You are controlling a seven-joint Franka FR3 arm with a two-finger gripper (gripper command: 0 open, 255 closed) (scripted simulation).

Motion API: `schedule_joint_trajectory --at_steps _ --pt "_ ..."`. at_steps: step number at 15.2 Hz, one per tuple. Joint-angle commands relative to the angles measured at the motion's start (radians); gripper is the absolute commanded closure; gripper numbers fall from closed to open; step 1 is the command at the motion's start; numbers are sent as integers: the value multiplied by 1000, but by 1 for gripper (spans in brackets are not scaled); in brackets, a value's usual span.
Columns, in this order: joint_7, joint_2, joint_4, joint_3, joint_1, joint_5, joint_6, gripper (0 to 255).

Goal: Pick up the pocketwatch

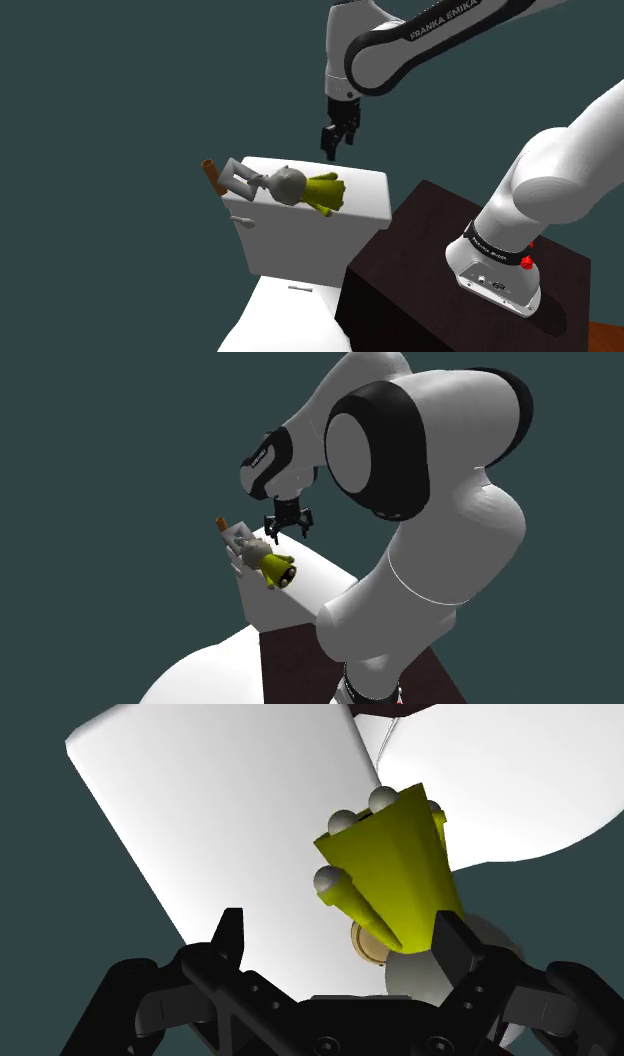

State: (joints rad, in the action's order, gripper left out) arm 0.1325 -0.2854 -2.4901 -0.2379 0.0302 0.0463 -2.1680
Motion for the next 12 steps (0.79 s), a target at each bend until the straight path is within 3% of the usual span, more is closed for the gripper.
schedule_joint_trajectory --at_steps 1,12 --pt "36 90 27 -20 -2 -17 -64 0" --pt "256 525 246 -48 38 -195 -264 0"
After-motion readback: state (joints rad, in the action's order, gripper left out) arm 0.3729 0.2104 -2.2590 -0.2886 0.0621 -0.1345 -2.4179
